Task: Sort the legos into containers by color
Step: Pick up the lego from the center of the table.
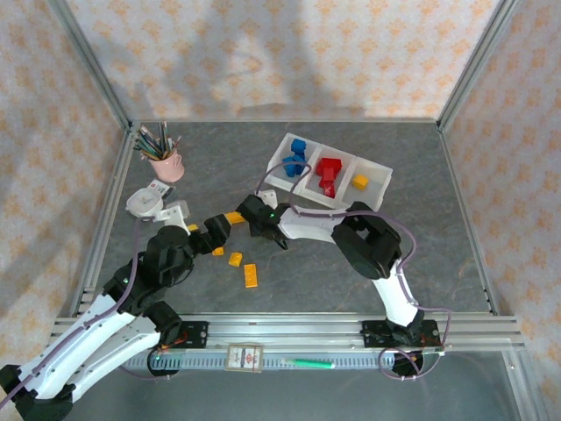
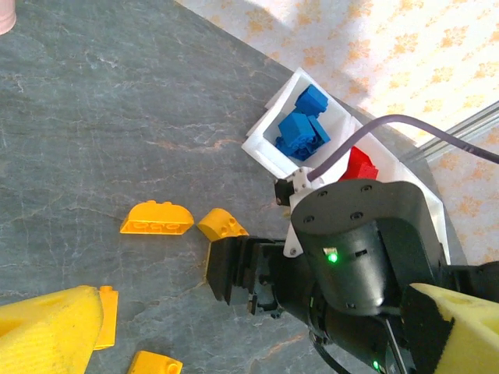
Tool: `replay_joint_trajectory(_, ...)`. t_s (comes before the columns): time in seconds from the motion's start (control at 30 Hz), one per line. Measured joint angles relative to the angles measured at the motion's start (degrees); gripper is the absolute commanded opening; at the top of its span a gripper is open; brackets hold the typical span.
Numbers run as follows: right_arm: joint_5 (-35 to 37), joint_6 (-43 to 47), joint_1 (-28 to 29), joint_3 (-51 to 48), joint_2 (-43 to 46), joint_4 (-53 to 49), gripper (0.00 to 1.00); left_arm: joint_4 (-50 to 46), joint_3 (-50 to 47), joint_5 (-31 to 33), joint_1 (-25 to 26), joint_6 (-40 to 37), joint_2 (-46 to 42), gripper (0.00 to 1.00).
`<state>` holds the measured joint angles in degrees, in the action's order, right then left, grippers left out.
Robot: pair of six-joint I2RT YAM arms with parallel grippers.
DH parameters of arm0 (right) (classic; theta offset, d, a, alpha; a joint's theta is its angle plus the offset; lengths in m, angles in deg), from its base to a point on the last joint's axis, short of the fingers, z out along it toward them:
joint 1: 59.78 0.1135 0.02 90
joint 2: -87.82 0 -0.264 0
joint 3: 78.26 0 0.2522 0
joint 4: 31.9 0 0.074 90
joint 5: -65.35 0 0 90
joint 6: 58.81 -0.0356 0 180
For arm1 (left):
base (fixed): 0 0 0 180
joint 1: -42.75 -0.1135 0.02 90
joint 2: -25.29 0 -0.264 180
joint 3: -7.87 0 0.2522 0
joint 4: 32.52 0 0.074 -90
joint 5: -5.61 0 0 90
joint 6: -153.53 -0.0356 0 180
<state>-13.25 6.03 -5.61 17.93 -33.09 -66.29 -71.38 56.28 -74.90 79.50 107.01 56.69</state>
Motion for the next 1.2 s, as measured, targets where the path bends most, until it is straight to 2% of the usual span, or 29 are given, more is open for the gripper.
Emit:
replay_joint_trajectory(0.27,-2.3,7.0,-1.2,1.6,-1.6,3.6,0.64,0.0,0.0,0.0,0.0,0.0,-0.3,0.99)
replay_joint_trajectory(0.73,-3.7,11.4,-1.9,3.7,-3.3,5.2,0.30,0.0,0.0,0.0,0.0,0.0,0.1,0.99)
replay_joint_trajectory(0.97,-4.0,10.8,-2.4,0.7,-0.8,5.4,0.28,0.1,0.0,-0.3,0.0,-0.3,1.0,0.99)
replay_joint_trajectory(1.2,-4.3,7.1,-4.4,-8.3,12.4,4.5,0.28,2.9,1.0,-4.7,0.0,-1.8,5.5,0.99)
